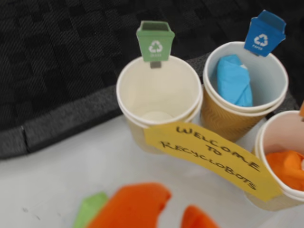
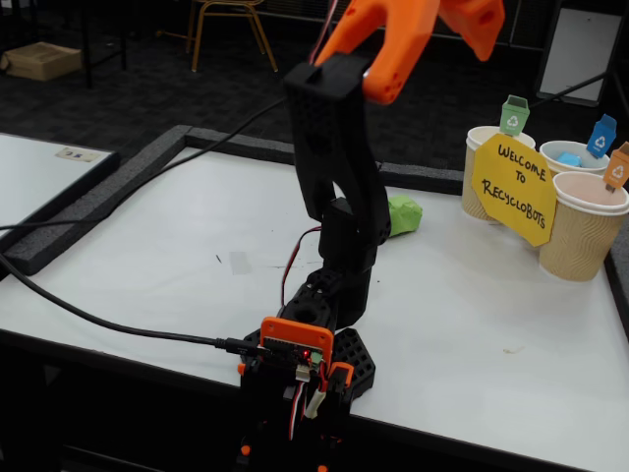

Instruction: Sort rubbish by color.

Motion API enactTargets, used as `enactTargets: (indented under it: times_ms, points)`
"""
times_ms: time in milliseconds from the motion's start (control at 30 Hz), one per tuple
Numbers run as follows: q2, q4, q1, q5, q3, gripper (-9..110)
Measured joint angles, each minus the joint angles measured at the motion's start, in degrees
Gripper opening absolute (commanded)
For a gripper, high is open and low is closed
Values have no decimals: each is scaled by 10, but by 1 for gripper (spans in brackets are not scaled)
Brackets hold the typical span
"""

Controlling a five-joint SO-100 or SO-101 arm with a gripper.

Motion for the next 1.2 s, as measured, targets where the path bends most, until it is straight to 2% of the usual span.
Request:
enactTargets:
  times_ms: [700,1000,1200]
  points:
    - [303,0,15,91,319,0]
    - [321,2,-21,91,358,0]
    - [287,-7,-69,48,366,0]
